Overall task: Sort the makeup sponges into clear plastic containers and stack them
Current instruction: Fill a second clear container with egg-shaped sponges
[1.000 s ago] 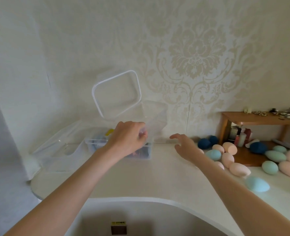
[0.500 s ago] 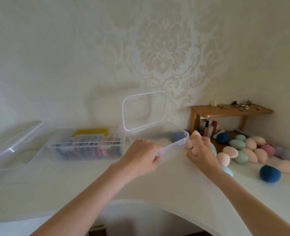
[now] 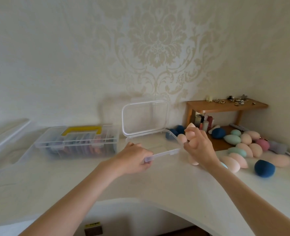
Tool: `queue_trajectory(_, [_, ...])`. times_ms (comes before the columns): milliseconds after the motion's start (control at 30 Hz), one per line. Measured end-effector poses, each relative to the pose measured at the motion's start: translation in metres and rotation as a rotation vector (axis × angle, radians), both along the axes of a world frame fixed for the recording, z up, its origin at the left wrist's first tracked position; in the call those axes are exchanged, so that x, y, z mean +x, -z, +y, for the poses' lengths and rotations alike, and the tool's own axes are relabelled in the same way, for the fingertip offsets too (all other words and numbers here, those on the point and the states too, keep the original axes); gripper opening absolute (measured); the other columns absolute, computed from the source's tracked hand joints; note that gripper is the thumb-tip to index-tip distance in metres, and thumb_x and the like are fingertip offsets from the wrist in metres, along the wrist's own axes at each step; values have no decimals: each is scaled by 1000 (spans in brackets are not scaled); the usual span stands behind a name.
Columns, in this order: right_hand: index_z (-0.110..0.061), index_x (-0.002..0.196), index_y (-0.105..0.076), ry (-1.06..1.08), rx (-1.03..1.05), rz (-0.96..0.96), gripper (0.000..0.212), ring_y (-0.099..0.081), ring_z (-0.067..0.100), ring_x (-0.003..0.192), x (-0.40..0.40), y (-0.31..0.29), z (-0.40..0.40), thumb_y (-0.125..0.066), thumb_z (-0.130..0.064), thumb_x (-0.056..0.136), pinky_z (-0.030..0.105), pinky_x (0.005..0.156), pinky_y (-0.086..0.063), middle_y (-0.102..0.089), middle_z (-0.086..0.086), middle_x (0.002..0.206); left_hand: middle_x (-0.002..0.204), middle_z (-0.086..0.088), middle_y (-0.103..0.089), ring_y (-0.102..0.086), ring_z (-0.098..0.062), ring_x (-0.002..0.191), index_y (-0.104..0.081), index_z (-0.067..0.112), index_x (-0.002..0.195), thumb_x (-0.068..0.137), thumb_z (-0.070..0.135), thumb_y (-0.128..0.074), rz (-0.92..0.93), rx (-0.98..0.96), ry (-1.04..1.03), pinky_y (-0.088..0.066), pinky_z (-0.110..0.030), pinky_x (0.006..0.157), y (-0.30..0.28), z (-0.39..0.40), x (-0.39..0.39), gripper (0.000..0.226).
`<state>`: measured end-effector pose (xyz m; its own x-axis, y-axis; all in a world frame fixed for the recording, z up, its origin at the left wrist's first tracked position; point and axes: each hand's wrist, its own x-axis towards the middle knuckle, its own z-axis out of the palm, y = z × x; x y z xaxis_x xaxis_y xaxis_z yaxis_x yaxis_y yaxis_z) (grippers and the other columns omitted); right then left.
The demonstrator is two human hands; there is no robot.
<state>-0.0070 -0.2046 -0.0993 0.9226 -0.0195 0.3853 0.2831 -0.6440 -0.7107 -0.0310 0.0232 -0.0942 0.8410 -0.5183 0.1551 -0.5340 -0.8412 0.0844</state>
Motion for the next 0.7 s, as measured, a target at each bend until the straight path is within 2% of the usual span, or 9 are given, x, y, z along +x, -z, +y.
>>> queue_trajectory(67, [-22,124,-48,-10,3,-15,37,-45,20,100,-1,-3,-1,-58,-16,88,30,82,-38,-44,6,129,95,-1,-67,-45,-17,92,-62,16,90,86,29,-53,10,23,6,-27,-30,90,-3,0,1,16])
queue_trajectory(133, [-21,119,-53,10,42,-90,32,-47,22,101,-1,-12,-1,-57,-14,89,31,83,-37,-47,7,123,100,4,-65,-49,-15,100,-62,22,95,80,41,-61,52,-9,6,-27,-27,91,-10,2,0,24])
queue_trajectory(200, [-22,111,-57,-37,135,-129,22,-52,22,95,0,-27,4,-53,-14,91,31,79,-41,-54,6,112,108,8,-59,-50,-11,103,-61,24,104,72,52,-65,106,-199,-33,-33,-26,93,-20,7,0,43])
queue_trajectory(300, [-24,99,-60,-360,208,52,18,-59,18,73,-2,-51,23,-48,-11,94,24,58,-46,-61,0,87,111,2,-55,-55,-13,93,-56,17,111,83,31,-65,-45,-552,-167,-44,-28,89,-31,15,6,33])
queue_trajectory(367, [-18,106,-59,-527,103,239,20,-60,15,70,-3,-57,42,-49,-8,93,21,56,-45,-60,-3,86,114,-2,-55,-57,-15,88,-52,17,118,87,18,-60,-79,-618,-244,-50,-32,87,-35,16,11,32])
queue_trajectory(467, [-21,110,-58,-603,-18,374,24,-62,12,74,-2,-51,71,-50,-10,90,20,61,-47,-59,-5,89,117,-3,-57,-59,-16,97,-48,18,127,87,12,-59,14,-540,-205,-50,-28,85,-34,14,15,42])
queue_trajectory(533, [-23,115,-56,-611,-22,456,31,-62,13,77,-2,-46,82,-50,-10,88,20,63,-49,-60,0,97,114,-4,-61,-61,-18,100,-53,16,123,85,9,-59,36,-455,-159,-50,-25,83,-32,15,16,39])
queue_trajectory(667, [-30,124,-49,-695,-66,598,43,-61,19,88,0,-45,82,-53,-8,87,29,83,-53,-59,13,117,101,-5,-65,-58,-12,83,-62,11,104,79,10,-64,41,-363,-151,-49,-25,79,-28,24,19,26])
queue_trajectory(700, [-31,124,-48,-708,-20,642,44,-62,20,87,1,-46,80,-54,-8,88,29,83,-53,-59,15,118,97,-3,-63,-56,-12,82,-63,11,104,78,10,-64,28,-345,-167,-48,-26,79,-28,28,20,26])
